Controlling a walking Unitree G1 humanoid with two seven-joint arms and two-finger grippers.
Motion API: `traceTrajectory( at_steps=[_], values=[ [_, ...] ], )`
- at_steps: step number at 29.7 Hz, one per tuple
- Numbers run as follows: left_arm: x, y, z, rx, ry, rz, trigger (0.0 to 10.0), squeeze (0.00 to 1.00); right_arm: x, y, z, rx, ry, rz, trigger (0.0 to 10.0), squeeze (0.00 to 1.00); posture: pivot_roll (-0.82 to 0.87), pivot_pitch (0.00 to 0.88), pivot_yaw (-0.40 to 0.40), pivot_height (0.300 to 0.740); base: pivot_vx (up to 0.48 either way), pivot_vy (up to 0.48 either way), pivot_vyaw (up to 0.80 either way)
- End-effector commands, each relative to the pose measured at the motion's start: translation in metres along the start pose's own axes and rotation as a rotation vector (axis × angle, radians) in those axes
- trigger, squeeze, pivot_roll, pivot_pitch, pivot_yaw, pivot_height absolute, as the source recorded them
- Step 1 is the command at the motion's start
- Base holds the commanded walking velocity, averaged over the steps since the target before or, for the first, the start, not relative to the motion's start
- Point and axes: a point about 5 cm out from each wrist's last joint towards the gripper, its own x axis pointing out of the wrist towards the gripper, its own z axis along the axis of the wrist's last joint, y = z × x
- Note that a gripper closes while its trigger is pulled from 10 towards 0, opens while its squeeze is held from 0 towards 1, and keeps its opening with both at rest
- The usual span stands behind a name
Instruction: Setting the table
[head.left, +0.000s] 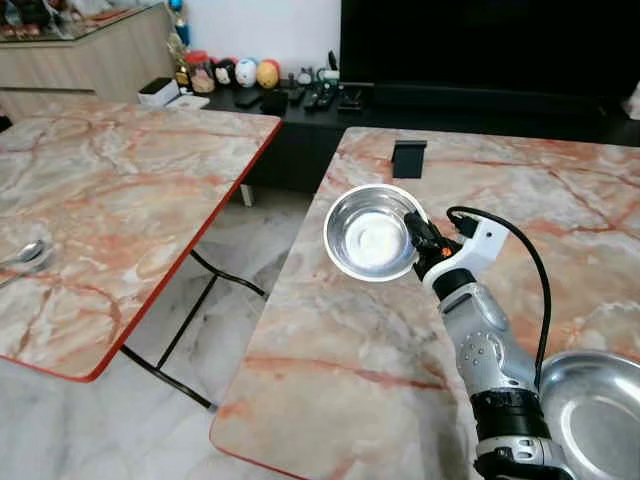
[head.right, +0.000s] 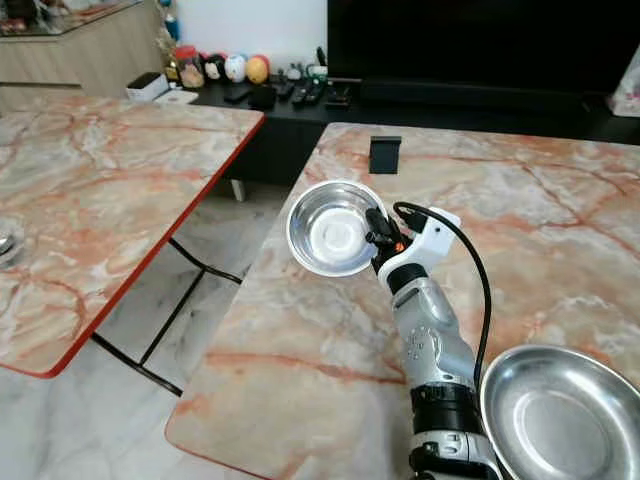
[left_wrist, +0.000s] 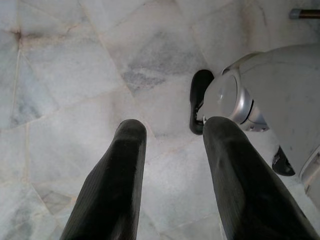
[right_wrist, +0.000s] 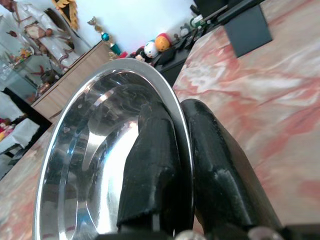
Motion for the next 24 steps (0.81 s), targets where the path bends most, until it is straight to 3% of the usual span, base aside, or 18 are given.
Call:
traceTrajectory(
  at_steps=[1,3,24],
  values=[
    [-0.0019,0.0053,-0.0030,-0.007,0.014,0.012,10.0,0.00,0.0031,0.0087,0.0000,0.005,-0.005,0.029,10.0,0.00,-0.11,0.000,0.052,0.740,0.000,0.000,0.00],
    [-0.0018,0.0052,-0.0029,-0.006,0.014,0.010,10.0,0.00,0.0031,0.0084,-0.0002,0.003,-0.002,0.027,10.0,0.00,-0.11,0.000,0.052,0.740,0.000,0.000,0.00],
    [-0.0016,0.0037,-0.0027,-0.019,0.011,0.001,10.0,0.00,0.0039,0.0089,0.0036,-0.042,-0.010,0.035,10.0,0.00,-0.11,0.000,0.047,0.740,0.000,0.000,-0.72]
  ],
)
